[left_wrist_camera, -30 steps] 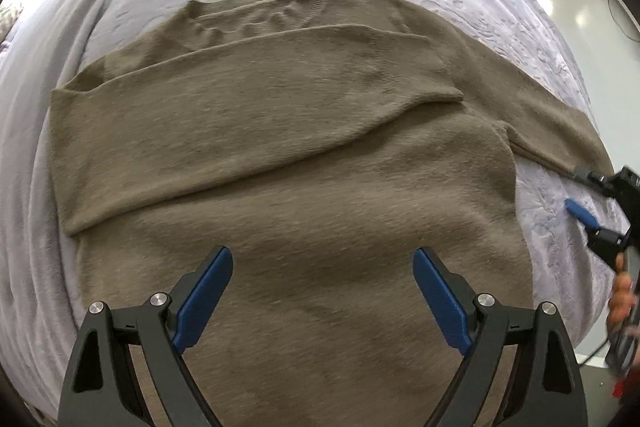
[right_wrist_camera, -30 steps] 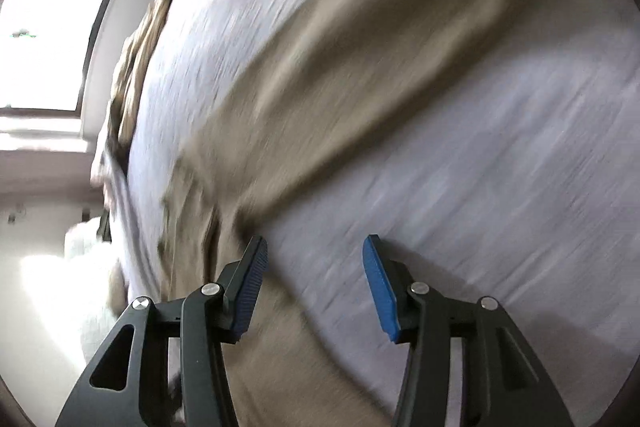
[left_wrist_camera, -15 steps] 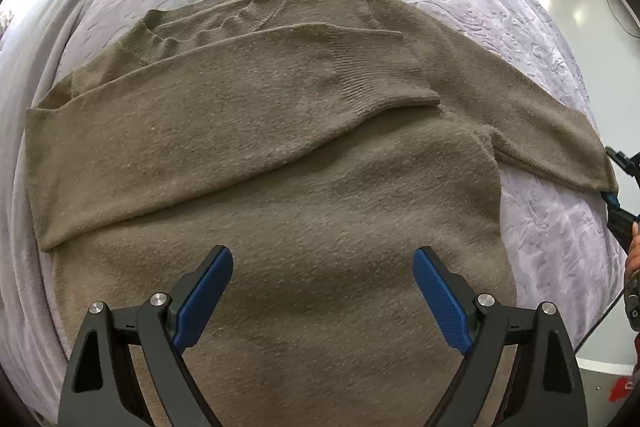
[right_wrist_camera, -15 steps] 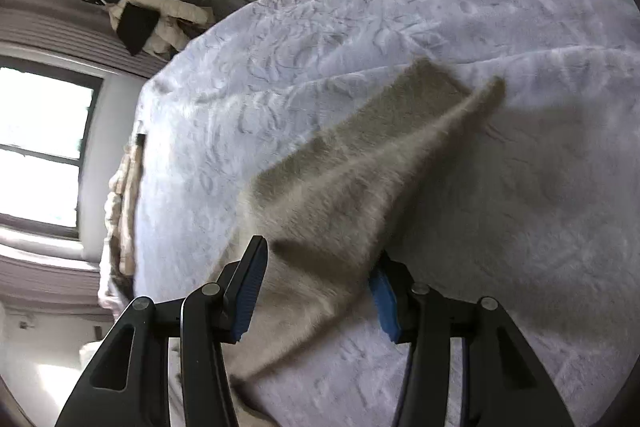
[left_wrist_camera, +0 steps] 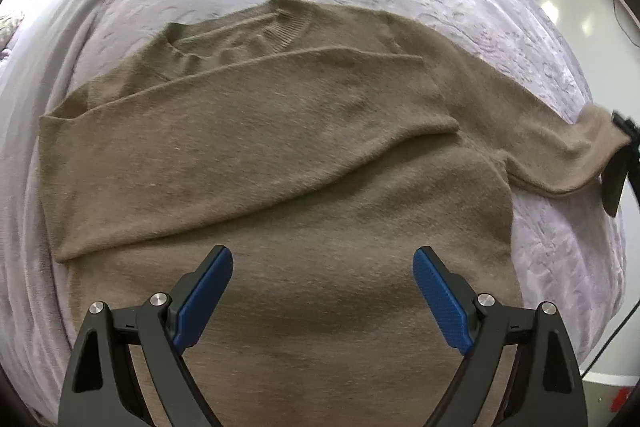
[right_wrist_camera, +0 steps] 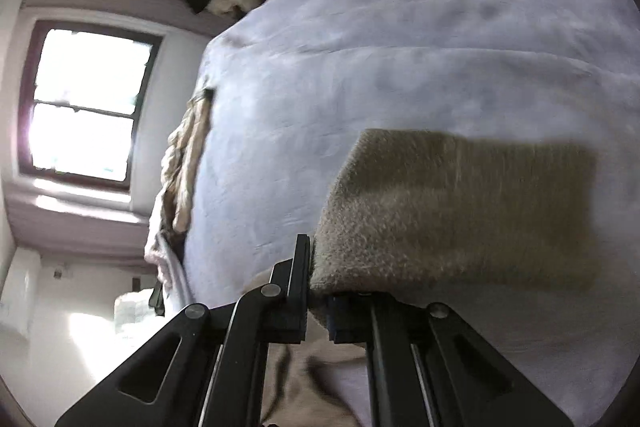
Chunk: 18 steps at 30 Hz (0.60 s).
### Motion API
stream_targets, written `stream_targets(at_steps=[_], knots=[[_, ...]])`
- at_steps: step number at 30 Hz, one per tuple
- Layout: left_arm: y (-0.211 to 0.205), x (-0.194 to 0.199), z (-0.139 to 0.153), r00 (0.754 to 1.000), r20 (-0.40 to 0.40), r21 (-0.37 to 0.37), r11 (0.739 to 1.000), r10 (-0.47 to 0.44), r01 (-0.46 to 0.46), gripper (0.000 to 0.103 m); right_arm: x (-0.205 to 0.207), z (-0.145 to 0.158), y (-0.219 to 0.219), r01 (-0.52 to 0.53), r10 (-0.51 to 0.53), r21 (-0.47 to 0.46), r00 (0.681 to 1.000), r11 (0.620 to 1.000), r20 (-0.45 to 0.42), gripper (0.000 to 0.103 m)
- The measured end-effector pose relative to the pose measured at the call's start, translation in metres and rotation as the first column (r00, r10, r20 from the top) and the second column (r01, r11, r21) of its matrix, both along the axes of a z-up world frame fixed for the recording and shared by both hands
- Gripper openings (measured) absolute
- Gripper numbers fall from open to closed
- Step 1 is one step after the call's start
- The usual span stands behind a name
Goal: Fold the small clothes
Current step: 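Grasp the other sleeve cuff with the right gripper and fold it across the body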
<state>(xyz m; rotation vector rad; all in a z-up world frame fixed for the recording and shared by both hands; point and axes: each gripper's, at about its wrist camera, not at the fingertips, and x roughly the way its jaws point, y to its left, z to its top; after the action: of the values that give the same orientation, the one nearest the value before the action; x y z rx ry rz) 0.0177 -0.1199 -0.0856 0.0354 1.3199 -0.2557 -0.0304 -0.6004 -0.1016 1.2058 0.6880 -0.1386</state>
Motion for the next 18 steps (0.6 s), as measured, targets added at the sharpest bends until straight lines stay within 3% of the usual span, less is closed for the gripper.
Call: stream_targets(at_steps=[4,9,15,18], knots=[[0.022,0.002,0.004,0.999,0.013,-0.005,0.999,0.039,-0.039,0.092,0.033,0.029,0.036,-0.105,0.109,-0.075,0.993,0.992,0.049,0.007],[0.059,0.001,0.010,0.994,0.045,-0.002,0.995,0.103,-0.103,0.092,0.085,0.064,0.105,-0.278,0.300,-0.194,0.949,0.941,0.095,0.007],[0.104,-0.003,0.007,0.983,0.064,0.019,0.985,0.171,-0.173,0.092,0.133,0.081,0.214,-0.494,0.542,-0.302,0.834,0.816,0.100,0.007],[0.127,-0.004,0.002,0.972,0.061,0.033,0.973,0.228,-0.230,0.092,0.144,0.078,0.277,-0.608,0.664,-0.352,0.745,0.712,0.057,0.007]])
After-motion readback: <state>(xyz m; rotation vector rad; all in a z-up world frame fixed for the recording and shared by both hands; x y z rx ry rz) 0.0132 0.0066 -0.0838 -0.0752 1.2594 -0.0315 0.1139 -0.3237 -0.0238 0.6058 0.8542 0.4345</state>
